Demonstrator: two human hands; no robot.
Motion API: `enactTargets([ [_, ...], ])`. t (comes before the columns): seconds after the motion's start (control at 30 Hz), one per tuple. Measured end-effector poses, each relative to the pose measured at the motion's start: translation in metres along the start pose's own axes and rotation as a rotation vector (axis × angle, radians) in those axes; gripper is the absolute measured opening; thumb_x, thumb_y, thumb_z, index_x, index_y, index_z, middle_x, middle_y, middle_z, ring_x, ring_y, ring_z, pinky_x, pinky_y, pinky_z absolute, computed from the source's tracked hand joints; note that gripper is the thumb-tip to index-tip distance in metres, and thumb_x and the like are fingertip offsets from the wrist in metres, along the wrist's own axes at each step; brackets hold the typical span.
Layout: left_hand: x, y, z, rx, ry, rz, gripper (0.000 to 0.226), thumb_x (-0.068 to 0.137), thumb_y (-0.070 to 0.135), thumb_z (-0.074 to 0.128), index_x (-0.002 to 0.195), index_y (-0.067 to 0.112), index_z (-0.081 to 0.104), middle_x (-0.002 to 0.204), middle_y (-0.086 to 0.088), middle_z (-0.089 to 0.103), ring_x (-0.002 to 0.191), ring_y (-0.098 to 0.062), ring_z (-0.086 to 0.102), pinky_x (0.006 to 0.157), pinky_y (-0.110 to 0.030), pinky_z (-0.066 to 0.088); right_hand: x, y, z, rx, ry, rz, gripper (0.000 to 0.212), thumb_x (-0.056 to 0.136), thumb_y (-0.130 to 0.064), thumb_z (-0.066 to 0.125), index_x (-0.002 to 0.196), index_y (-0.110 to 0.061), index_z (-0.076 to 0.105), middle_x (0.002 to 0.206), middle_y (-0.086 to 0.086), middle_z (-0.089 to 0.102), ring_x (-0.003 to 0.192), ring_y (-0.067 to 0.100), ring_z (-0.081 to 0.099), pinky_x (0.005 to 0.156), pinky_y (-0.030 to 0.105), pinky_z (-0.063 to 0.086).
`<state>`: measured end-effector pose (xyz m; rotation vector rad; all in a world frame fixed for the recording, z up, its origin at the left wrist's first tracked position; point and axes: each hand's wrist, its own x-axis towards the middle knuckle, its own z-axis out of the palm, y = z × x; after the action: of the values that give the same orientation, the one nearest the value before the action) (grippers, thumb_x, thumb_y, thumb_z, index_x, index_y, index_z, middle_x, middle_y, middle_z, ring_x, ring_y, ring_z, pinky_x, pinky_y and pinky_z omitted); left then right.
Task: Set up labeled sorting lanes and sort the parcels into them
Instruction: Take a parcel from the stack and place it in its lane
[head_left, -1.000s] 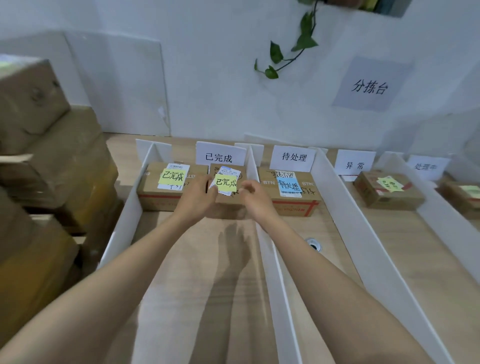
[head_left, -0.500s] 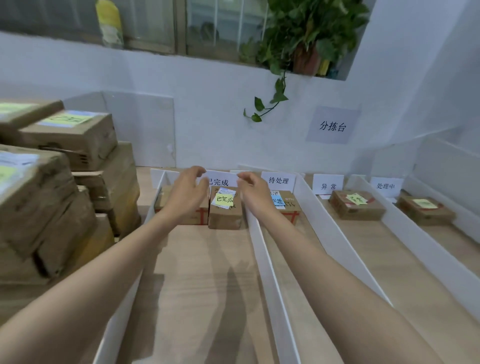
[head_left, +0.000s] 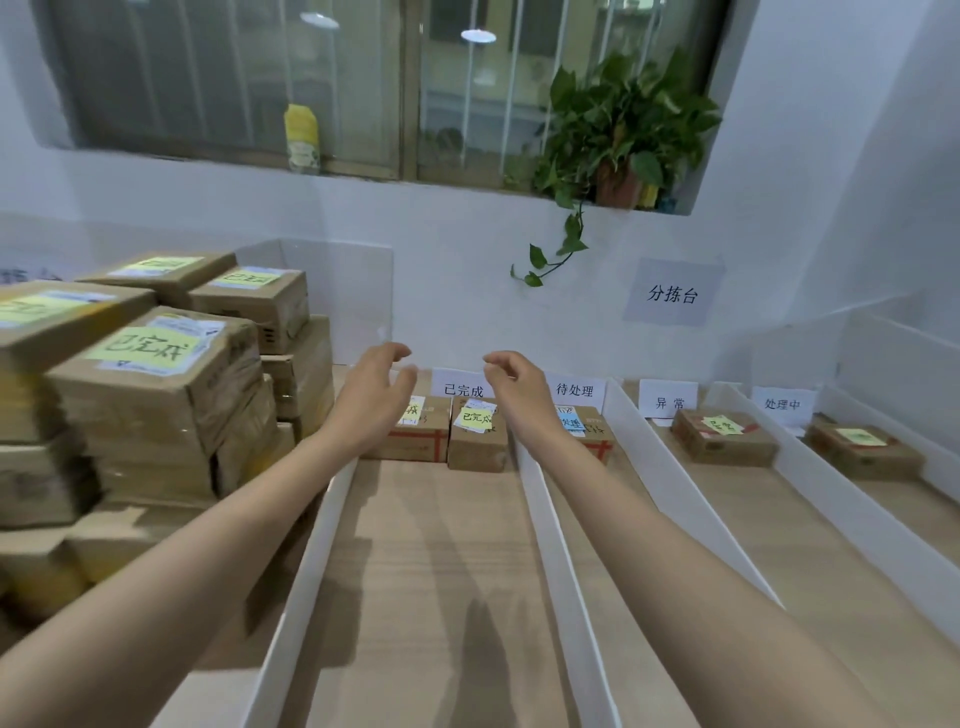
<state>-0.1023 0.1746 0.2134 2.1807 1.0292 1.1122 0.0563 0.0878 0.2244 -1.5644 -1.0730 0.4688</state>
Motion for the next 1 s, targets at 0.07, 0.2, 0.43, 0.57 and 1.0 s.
enactTargets([
  [0.07,-0.011,0.006,-0.01,0.019,0.024,0.007,0.034,0.098,0.024,0.044,0.128,0.011,0.051,0.131,-0.004,0.053,0.121,-0.018,0.047,0.093,-0.026,0.034,-0.011,-0.008,-0.001,0.003,-0.008,-0.012,0.027,0.096,-0.02,0.046,0.119,-0.017,0.06,0.111,-0.007,0.058,0.104,0.008,0.053,0.083,0.021,0.039],
  [0.2,-0.037,0.014,-0.035,0.062,0.056,0.005,0.035,0.098,0.023,0.044,0.129,0.009,0.051,0.132,-0.007,0.053,0.122,-0.021,0.047,0.096,-0.029,0.034,-0.036,-0.023,0.005,0.014,-0.018,-0.038,0.024,0.096,-0.021,0.047,0.116,-0.017,0.061,0.11,-0.008,0.059,0.108,0.01,0.053,0.091,0.025,0.041],
  [0.43,-0.1,0.026,-0.087,0.105,0.102,-0.02,0.036,0.097,0.025,0.043,0.129,0.011,0.05,0.13,-0.005,0.053,0.119,-0.02,0.05,0.1,-0.038,0.042,-0.096,-0.051,0.028,0.06,-0.064,-0.077,0.025,0.097,-0.018,0.046,0.116,-0.013,0.062,0.107,-0.005,0.059,0.097,0.01,0.053,0.069,0.014,0.04],
  [0.57,-0.143,0.029,-0.121,0.156,0.169,-0.037,0.028,0.097,0.024,0.042,0.119,0.011,0.055,0.119,-0.005,0.057,0.108,-0.017,0.053,0.093,-0.037,0.047,-0.132,-0.064,0.052,0.081,-0.116,-0.084,0.023,0.096,-0.018,0.047,0.113,-0.014,0.063,0.106,-0.004,0.059,0.098,0.012,0.053,0.076,0.021,0.039],
  [1.0,-0.262,-0.026,-0.261,0.353,0.327,-0.266,0.03,0.099,0.027,0.041,0.122,0.013,0.054,0.123,-0.005,0.056,0.108,-0.016,0.05,0.091,-0.033,0.042,-0.223,-0.112,0.159,0.111,-0.432,-0.15,0.028,0.1,-0.023,0.043,0.122,-0.018,0.059,0.111,-0.009,0.054,0.102,0.007,0.048,0.078,0.019,0.038],
])
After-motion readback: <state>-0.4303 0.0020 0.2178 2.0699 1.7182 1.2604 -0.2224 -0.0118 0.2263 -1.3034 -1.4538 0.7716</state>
